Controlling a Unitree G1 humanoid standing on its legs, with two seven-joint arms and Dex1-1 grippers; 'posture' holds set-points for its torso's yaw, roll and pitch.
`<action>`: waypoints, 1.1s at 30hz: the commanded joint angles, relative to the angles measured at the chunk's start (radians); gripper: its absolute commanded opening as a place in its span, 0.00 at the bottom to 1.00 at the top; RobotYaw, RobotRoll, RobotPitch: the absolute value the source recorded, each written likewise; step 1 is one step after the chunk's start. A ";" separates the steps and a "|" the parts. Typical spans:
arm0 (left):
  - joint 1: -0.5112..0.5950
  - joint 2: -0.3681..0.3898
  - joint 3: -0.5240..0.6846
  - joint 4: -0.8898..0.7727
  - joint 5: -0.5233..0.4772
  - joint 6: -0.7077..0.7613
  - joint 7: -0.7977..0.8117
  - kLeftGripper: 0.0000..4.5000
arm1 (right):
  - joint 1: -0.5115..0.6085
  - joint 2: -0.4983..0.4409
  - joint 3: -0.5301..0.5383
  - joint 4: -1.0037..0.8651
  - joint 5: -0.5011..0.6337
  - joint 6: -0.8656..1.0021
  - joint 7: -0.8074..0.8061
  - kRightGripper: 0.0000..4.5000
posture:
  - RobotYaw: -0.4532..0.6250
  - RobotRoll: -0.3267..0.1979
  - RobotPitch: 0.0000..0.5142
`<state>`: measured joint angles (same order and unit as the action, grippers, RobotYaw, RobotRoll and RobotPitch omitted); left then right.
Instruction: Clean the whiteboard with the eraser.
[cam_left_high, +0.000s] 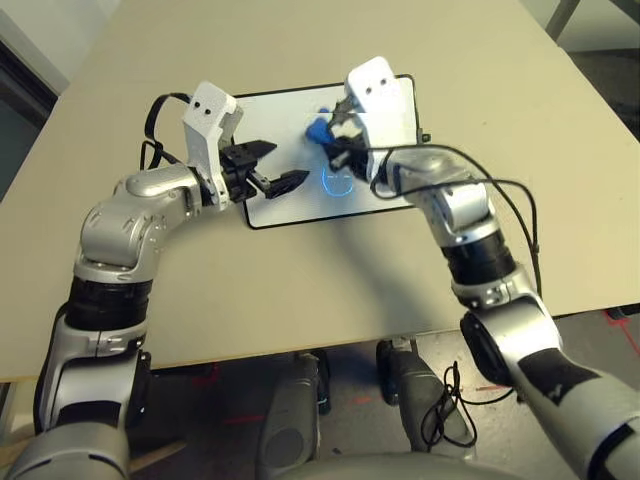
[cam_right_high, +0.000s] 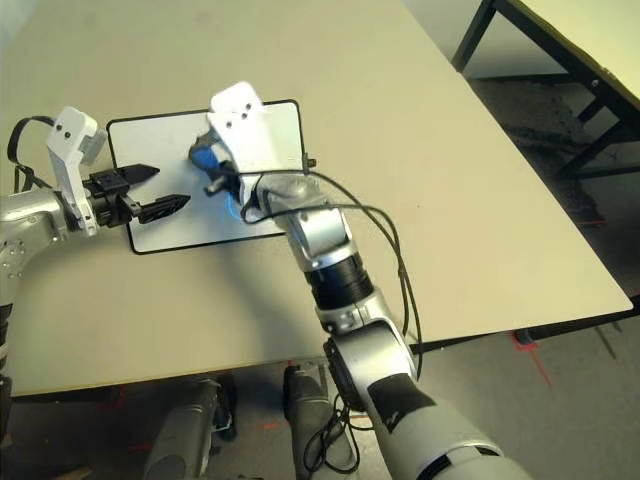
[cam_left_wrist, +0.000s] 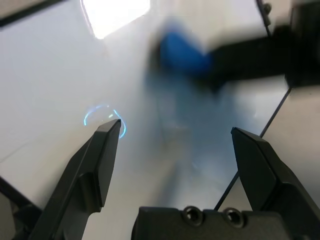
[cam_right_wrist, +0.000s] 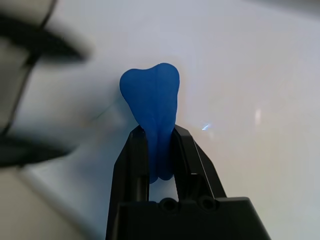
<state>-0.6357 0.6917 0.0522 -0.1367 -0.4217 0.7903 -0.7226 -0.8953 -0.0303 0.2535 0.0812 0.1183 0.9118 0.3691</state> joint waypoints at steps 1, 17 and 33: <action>-0.001 0.014 -0.015 -0.015 0.008 0.004 -0.010 1.00 | 0.031 -0.003 0.031 -0.016 -0.001 0.055 0.007 0.13 | 0.46 0.62 0.49; 0.009 0.001 -0.011 -0.017 -0.004 0.010 -0.012 1.00 | -0.163 -0.009 -0.162 0.228 -0.012 -0.154 -0.098 0.13 | 0.46 0.62 0.49; 0.004 -0.006 -0.012 -0.007 -0.004 0.010 -0.014 1.00 | 0.024 -0.022 0.023 -0.026 -0.014 0.084 -0.015 0.13 | 0.45 0.62 0.49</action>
<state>-0.6385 0.6866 0.0523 -0.1385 -0.4251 0.7923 -0.7316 -0.8715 -0.0439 0.2672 0.0371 0.1159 0.9725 0.3578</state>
